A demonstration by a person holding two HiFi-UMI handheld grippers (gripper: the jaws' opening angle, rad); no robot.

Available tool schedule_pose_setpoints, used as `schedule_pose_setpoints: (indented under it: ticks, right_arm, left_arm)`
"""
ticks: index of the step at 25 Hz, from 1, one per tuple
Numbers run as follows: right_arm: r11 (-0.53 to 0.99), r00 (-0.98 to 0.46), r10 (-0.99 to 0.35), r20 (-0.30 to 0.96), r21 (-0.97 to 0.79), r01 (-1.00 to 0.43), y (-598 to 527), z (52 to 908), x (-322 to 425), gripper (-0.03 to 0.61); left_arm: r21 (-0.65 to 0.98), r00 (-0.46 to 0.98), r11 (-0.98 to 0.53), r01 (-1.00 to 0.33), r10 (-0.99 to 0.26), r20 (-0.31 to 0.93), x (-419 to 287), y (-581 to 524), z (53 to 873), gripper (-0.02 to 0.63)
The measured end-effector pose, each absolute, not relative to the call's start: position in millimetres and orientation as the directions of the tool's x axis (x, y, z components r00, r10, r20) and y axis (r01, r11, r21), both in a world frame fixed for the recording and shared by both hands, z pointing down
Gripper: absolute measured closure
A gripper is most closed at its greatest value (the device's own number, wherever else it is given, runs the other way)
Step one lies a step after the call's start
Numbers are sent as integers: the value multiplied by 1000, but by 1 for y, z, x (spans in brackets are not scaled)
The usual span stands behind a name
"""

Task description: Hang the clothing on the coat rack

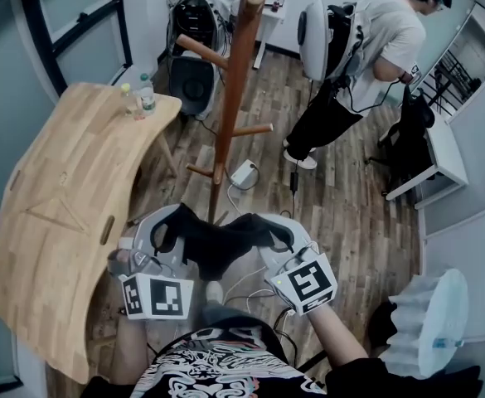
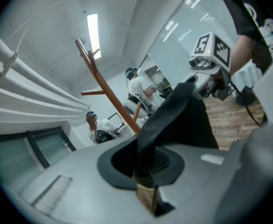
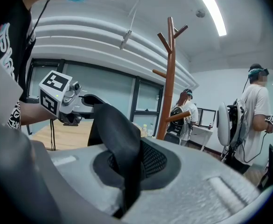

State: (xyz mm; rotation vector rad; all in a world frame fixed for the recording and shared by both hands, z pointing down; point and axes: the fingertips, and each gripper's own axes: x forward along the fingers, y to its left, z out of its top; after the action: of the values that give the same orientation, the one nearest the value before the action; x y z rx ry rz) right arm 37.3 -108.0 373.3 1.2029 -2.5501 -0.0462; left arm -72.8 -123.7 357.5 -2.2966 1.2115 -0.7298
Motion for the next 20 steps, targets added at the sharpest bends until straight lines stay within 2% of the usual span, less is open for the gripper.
schedule_pose_setpoints:
  ticks: [20]
  right_arm:
    - [662,-599,-740,307,168,-731,-167,386,38,566]
  left_arm:
    - [-599,447,-504,-623,-857,256,-75,-184,365,607]
